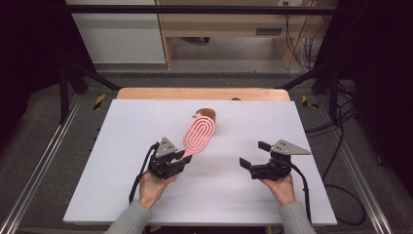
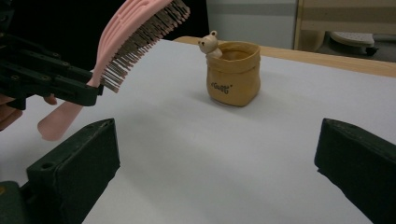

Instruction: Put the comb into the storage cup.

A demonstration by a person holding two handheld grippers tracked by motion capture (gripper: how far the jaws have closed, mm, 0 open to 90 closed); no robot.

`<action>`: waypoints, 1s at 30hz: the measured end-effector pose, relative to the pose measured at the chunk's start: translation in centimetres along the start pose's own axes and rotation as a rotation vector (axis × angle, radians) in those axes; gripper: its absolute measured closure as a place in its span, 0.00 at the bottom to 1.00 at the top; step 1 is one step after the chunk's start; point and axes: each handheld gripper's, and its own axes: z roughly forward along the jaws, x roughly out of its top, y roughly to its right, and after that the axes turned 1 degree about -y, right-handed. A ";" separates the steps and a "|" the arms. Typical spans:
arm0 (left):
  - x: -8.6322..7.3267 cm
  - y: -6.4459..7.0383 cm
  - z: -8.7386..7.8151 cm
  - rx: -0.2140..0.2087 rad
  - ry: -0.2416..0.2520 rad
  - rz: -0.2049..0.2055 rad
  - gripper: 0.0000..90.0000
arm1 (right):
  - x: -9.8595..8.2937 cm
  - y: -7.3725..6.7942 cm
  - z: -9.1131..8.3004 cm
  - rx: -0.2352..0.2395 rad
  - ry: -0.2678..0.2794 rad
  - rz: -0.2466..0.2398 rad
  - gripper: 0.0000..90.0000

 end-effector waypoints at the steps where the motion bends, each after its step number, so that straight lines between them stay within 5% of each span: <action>1: 0.0 0.2 0.1 -0.001 -0.002 0.006 0.78 | 0.0 0.0 0.0 0.000 0.000 0.000 0.01; 30: 0.3 3.3 0.6 0.008 0.031 0.098 0.78 | 1.1 -2.6 1.9 0.087 0.000 0.052 0.01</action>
